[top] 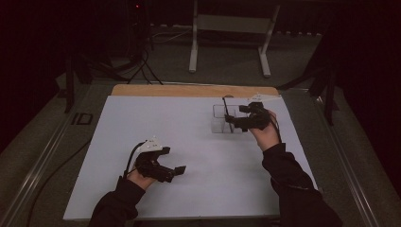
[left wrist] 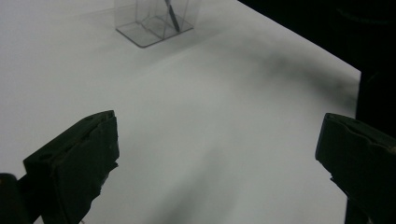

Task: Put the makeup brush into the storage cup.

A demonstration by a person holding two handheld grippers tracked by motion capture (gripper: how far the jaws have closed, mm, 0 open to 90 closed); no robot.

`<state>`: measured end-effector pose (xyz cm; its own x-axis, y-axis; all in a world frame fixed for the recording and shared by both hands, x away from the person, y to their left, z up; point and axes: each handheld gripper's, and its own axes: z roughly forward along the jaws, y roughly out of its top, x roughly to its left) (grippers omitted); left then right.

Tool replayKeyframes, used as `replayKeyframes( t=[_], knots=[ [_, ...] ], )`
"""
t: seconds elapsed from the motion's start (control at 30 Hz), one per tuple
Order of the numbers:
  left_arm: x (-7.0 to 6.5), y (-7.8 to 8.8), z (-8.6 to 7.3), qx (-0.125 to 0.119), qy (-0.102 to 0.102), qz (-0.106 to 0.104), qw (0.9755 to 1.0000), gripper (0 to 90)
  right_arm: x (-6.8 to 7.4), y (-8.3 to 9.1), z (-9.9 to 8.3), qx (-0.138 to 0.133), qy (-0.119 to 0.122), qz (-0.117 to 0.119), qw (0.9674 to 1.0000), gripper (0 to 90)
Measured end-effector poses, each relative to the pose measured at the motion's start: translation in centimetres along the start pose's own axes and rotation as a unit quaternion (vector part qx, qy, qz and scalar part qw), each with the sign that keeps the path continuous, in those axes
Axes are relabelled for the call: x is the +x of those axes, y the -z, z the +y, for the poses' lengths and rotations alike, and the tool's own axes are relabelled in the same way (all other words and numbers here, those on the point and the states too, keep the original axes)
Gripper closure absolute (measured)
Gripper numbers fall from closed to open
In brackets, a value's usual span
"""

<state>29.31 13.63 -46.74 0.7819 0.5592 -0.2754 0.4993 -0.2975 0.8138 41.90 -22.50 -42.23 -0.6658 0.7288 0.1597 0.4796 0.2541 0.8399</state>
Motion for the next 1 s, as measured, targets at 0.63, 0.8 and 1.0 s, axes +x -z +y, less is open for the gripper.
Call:
replayKeyframes(
  t=[0.63,0.8,1.0],
  knots=[
    [0.6,2.6,-0.6,0.017,-0.035,0.011,0.9992,0.9,1.9,3.0,-4.3,-0.01,-0.007,0.046,0.9989,14.7],
    [0.7,3.1,-1.1,0.023,-0.035,0.008,0.9991,0.9,2.3,4.0,-5.8,-0.003,0.001,0.046,0.9989,14.8],
    [1.0,3.7,-1.7,0.021,-0.031,0.011,0.9992,0.9,2.8,5.0,-7.8,0.003,0.003,0.052,0.9986,14.8]
  ],
)
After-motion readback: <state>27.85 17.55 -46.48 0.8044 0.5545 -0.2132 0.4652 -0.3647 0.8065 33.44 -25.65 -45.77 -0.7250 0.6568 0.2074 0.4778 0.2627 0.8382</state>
